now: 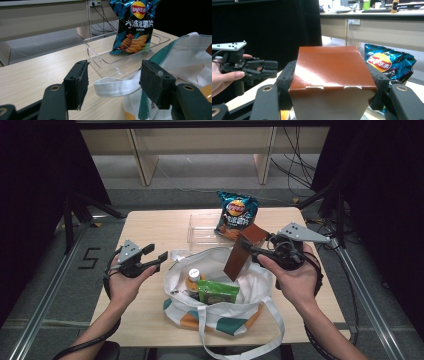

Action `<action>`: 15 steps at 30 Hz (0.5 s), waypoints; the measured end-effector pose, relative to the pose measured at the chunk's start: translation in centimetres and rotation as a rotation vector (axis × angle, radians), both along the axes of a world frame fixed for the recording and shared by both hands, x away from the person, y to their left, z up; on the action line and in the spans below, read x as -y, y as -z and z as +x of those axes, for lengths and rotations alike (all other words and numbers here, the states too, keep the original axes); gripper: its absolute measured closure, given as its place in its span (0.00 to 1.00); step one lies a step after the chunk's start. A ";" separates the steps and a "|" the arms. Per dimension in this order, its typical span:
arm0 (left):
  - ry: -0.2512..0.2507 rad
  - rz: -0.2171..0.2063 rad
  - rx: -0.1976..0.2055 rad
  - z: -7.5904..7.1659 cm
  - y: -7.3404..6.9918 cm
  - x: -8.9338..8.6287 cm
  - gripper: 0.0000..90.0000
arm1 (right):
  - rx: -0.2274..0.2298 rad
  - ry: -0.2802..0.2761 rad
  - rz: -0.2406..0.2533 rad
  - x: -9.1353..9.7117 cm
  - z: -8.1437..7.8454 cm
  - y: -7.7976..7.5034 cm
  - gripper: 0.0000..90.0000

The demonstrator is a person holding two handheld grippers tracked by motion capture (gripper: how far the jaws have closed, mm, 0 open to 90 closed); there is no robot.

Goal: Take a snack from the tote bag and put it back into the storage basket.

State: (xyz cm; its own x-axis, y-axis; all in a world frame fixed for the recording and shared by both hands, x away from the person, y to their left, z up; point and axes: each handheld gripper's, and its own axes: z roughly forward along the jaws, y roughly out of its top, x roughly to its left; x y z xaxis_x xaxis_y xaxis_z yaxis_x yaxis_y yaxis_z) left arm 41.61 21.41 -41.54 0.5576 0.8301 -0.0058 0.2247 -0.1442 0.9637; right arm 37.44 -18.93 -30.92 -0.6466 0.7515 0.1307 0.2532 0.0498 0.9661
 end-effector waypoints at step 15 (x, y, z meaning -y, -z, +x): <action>-0.002 0.001 0.002 0.0 0.0 0.0 0.43 | 0.031 0.008 0.025 0.5 0.3 -1.0 0.44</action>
State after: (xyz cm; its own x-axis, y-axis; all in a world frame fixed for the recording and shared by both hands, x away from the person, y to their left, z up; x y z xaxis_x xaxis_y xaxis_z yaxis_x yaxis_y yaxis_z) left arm 41.60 21.44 -41.53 0.5562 0.8310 -0.0037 0.2228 -0.1448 0.9641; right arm 37.78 -19.39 -29.89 -0.6444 0.7535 0.1299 0.2236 0.0232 0.9744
